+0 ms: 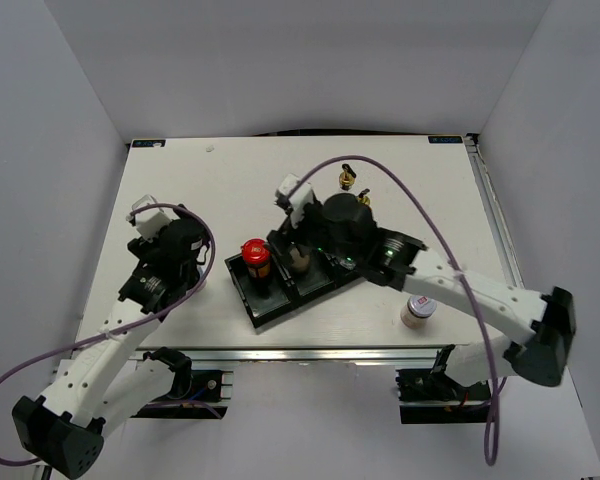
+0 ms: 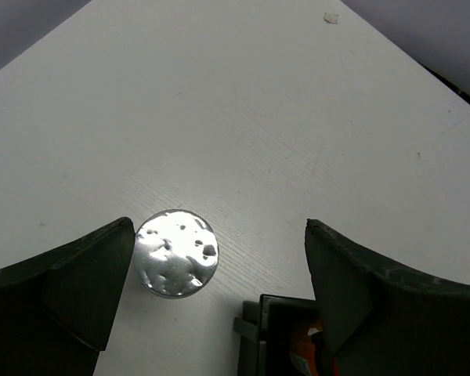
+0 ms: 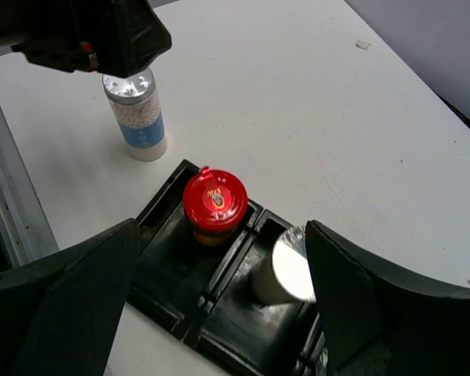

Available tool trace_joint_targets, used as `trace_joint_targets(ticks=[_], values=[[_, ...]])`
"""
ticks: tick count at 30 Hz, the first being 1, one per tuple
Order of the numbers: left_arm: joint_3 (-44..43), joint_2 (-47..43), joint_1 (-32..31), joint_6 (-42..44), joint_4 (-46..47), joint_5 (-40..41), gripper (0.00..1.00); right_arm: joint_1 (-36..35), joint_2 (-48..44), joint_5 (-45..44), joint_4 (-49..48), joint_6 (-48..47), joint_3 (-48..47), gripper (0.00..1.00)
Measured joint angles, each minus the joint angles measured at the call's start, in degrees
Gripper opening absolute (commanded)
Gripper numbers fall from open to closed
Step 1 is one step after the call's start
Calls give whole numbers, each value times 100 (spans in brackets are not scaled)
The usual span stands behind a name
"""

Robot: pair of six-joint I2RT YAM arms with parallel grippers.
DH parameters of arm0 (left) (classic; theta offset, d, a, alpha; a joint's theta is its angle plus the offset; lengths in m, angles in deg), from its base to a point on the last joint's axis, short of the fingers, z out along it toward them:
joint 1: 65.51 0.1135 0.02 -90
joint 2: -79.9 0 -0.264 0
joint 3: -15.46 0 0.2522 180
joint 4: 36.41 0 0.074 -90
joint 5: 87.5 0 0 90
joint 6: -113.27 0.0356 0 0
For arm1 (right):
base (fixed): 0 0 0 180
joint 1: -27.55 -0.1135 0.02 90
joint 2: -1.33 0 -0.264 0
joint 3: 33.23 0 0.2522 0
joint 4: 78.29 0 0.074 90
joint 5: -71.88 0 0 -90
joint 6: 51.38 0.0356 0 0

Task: Organize the condiment bottles

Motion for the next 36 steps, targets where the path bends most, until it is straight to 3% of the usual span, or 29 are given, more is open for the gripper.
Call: trace_joint_targets(ticks=[10,16,21,27,29,33,36], values=[[39,428,553,94,411,-326,98,0,-1875,-914,385,483,728,89],[249,898,953,31,472,-723,98,151,-2811,-2671,369,656,1259,89],[422,857,970,-68,444,-767,98,1370,-3071,-4079,481,1128,1499,89],[507,990,975,-103,566,-898,98,2828,-3152,-4638,643,1740,1631,89],[518,1097,975,-105,581,-911,94,3362,-3029,-4529,737,1965,1644,89],[592,1215,988,-101,658,-916,75,4297,-2594,-3960,855,2347,1805,90],[601,1252,997,-68,693,-973,51,4760,-2256,-3585,984,2573,2002,89]])
